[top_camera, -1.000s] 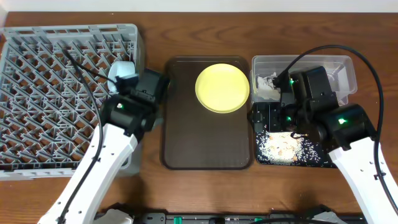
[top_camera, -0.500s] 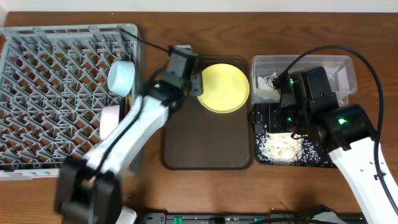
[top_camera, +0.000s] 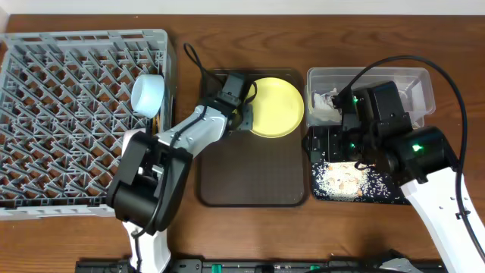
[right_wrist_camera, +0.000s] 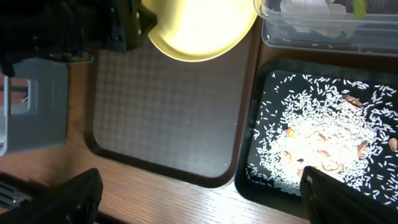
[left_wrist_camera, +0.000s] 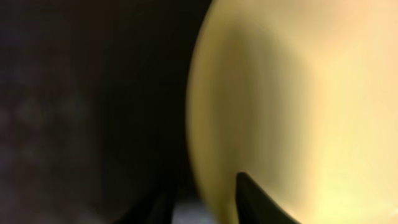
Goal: Sort waste into correct bins and load items into the dishwasher
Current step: 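Reach left gripper to the yellow plate and grip its edge, then lift the yellow plate and carry it to the dish rack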
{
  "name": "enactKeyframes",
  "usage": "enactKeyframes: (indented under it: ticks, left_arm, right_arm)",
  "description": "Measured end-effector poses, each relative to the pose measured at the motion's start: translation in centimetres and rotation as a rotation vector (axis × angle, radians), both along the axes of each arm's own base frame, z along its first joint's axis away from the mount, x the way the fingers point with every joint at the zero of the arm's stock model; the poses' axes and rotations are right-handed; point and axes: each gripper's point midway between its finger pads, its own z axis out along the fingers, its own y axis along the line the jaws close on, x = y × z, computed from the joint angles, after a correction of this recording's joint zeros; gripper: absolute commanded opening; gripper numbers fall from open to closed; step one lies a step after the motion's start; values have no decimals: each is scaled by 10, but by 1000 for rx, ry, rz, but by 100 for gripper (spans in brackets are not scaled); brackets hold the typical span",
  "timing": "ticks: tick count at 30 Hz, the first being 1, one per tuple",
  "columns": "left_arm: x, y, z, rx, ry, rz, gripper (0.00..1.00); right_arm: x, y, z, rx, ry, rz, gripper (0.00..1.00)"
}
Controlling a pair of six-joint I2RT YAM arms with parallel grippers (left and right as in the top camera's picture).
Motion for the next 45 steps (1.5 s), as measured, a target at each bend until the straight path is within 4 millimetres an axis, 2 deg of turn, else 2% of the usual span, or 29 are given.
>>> enactKeyframes:
  ticks: [2, 6, 9, 11, 13, 16, 18, 20, 22, 24, 26, 28, 34, 41, 45]
  left_arm:
    - [-4, 2, -1, 6, 18, 0, 7]
    - [-14, 14, 2, 30, 77, 10, 6]
    - [-30, 47, 11, 96, 158, 61, 6]
    - [-34, 77, 31, 157, 169, 115, 6]
    - [-29, 109, 73, 218, 101, 176, 6]
    - [-18, 153, 154, 318, -108, 267, 6]
    - [-21, 181, 216, 402, -277, 338, 6]
    - [-29, 205, 268, 495, -423, 401, 6]
    - [-37, 225, 307, 602, -525, 448, 6]
    - [-41, 245, 330, 719, -567, 470, 6]
    - [-42, 265, 336, 834, -542, 470, 6]
    - [-41, 282, 333, 929, -486, 454, 6]
    - [-34, 328, 302, 1118, -265, 387, 6]
    - [-21, 358, 286, 1194, -179, 367, 6]
    - [-19, 367, 279, 1214, -137, 334, 6]
  right_arm:
    - [0, 0, 0, -1, 2, 0, 99]
    - [-2, -1, -1, -3, 7, 0, 99]
    - [-2, -1, -1, -4, 11, 0, 99]
    - [-3, -1, -1, -5, 13, 0, 99]
    - [-3, -1, -2, -5, 14, 0, 99]
    - [-3, -1, -2, -5, 14, 0, 99]
    - [-3, -1, -2, -6, 14, 0, 99]
    - [-3, -1, -2, -6, 15, 0, 99]
    - [-4, -1, -2, -7, 19, 0, 99]
    - [-5, -2, -3, -8, 23, 0, 99]
    - [-5, -2, -3, -9, 25, 0, 99]
    - [-6, -2, -3, -12, 27, 3, 99]
    - [-6, -2, -3, -13, 26, 6, 99]
    - [-7, -2, -4, -14, 28, 6, 99]
    - [-7, -3, -4, -14, 29, 6, 99]
